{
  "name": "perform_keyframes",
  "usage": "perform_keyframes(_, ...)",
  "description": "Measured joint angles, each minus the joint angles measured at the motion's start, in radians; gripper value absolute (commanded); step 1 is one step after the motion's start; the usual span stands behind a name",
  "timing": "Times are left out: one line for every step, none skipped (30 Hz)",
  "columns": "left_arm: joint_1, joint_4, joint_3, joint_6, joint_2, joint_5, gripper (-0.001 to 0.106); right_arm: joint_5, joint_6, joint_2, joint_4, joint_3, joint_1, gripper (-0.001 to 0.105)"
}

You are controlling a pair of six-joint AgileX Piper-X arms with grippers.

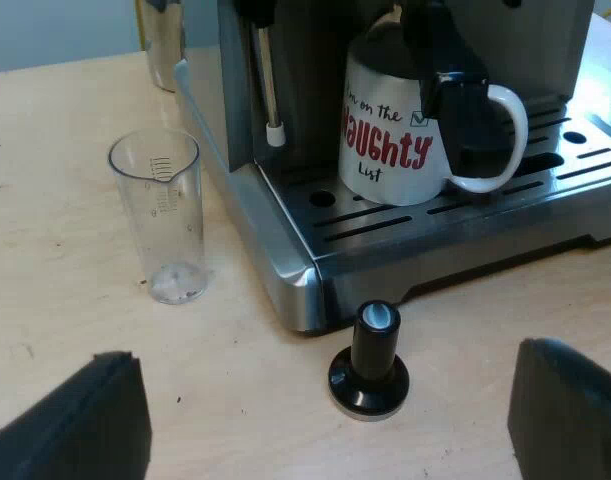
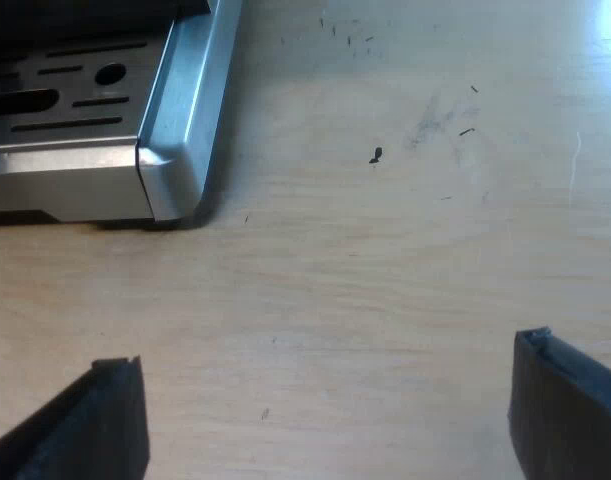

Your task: Place mug into machine

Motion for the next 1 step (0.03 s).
perform_keyframes(0.000, 0.000, 0.000, 0.000, 0.000, 0.000, 0.079, 0.000, 0.000, 0.000, 0.000, 0.000, 0.000, 0.083)
